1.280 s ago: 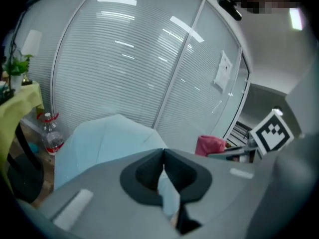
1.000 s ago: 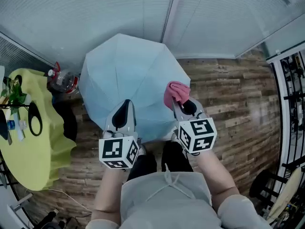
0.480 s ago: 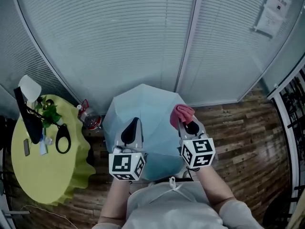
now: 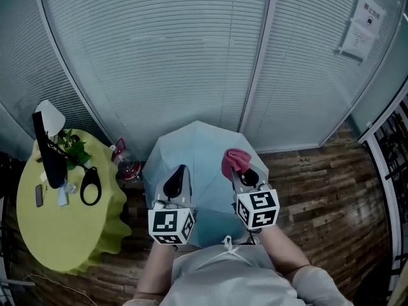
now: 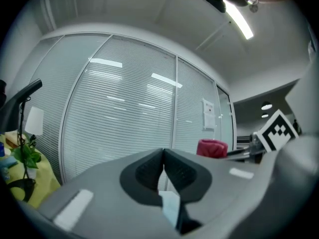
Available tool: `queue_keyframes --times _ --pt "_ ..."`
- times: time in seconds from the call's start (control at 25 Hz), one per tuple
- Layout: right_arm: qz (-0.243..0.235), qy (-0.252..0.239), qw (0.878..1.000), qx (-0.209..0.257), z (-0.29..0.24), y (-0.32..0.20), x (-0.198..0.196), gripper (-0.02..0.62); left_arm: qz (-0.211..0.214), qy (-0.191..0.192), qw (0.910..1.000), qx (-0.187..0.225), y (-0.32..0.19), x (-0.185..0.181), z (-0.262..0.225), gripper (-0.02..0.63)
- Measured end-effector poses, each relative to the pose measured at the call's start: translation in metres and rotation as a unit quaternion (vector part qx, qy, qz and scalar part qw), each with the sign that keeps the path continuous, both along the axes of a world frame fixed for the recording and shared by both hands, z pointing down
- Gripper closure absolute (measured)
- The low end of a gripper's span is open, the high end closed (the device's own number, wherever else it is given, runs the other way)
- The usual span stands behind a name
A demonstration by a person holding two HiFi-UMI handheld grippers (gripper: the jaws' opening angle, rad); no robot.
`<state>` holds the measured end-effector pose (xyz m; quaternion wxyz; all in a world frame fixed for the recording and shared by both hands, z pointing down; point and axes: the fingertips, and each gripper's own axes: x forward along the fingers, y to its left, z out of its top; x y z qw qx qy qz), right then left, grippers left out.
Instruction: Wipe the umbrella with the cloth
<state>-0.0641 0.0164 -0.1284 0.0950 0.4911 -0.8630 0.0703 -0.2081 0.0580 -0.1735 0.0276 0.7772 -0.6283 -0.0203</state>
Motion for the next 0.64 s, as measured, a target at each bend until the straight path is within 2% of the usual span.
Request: queue_keyframes --times 0.28,0.64 --pt "-0.001 -0.002 1.0 0.005 0.001 0.016 0.002 0.545 0.009 -0.004 1.0 0.004 0.017 0.01 0.003 0.598" --pt "0.001 -0.008 1.0 0.006 0.001 0.031 -0.009 0.545 0.018 0.0 0.9998 -0.001 0.03 0.006 0.01 0.598"
